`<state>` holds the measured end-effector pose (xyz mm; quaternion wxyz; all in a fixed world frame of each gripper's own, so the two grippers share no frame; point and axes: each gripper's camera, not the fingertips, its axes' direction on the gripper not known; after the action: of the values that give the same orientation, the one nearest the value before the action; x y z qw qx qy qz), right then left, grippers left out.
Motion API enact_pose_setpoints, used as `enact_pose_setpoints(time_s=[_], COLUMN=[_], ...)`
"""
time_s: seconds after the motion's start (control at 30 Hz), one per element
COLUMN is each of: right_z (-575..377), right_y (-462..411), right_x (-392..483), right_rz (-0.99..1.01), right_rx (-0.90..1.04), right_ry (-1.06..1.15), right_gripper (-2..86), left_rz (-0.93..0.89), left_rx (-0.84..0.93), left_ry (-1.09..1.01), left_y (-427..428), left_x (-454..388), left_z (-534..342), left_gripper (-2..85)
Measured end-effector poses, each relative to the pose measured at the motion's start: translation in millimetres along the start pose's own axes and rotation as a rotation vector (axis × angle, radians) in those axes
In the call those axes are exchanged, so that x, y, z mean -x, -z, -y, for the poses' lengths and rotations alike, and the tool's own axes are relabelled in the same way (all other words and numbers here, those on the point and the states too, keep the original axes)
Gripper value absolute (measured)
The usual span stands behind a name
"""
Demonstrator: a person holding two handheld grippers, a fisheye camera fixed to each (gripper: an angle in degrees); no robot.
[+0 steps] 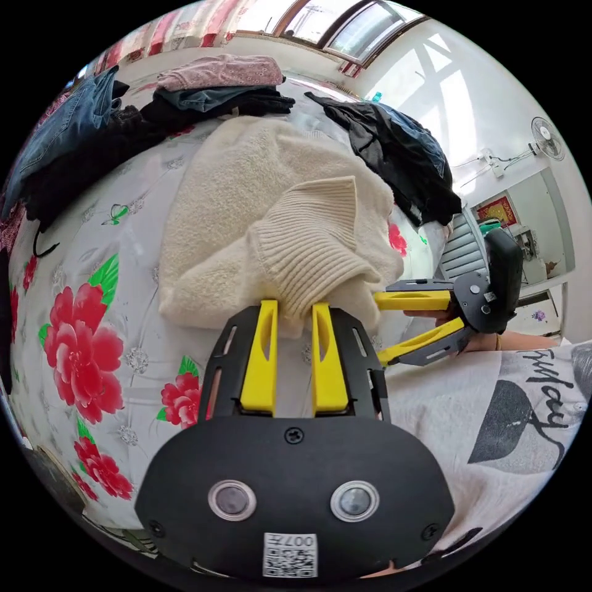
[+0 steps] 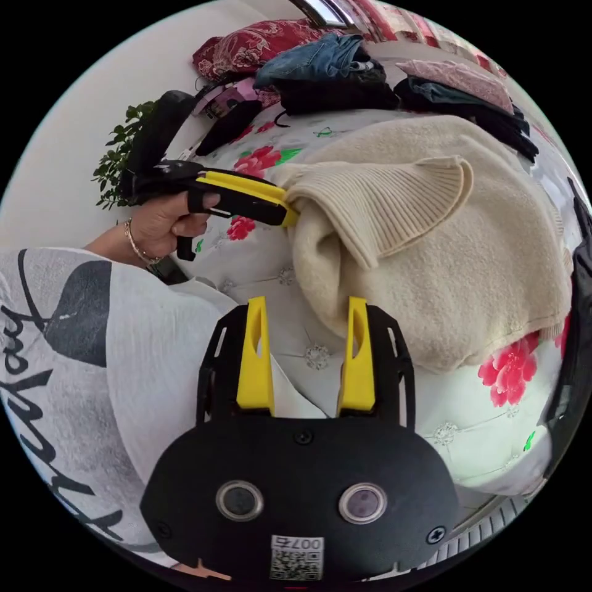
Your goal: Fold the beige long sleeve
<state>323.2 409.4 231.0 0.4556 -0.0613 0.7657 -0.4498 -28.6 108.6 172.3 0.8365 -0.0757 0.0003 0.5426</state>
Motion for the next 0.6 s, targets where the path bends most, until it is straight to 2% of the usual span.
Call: enact_pose_setpoints(time_s=[0.1,0.2,0.3,0.43,0.6], right_z=[6.5,-3.3,-26.1,-63.7,-132.9], right_y=[-4.0,56.9,142.0,258.1,370.2], right_x=[-5.7,-6.7,5.7,40.8,96.6], right_rz=[-0.138,-0.162,-0.287,-0.449,-0.569], right_rx=[0.052,-0.159,-0.379,-0.667,-1.027], right_ry=[-0.024,-0.018,-0.004,0.018,0.115], right_gripper=[8.0,5.8,4.6,3.7,3.4], left_rz=[-0.037,-0.127,-0.24,-0.276,-0.15], left_rx=[-0.041,-0.187,-0.369,-0.622,-0.968], left_ry=[0.023,0.105,0.135,0.028,-0.23], left_y=[21.0,73.1,135.5,229.1,364.3], left_x=[2.3,22.5,41.3,18.7,-52.9], left_z=[-4.9,-26.6,-52.8,-67.5,-108.5], left_gripper=[5.3,3.4,2.3,1.2,0.4])
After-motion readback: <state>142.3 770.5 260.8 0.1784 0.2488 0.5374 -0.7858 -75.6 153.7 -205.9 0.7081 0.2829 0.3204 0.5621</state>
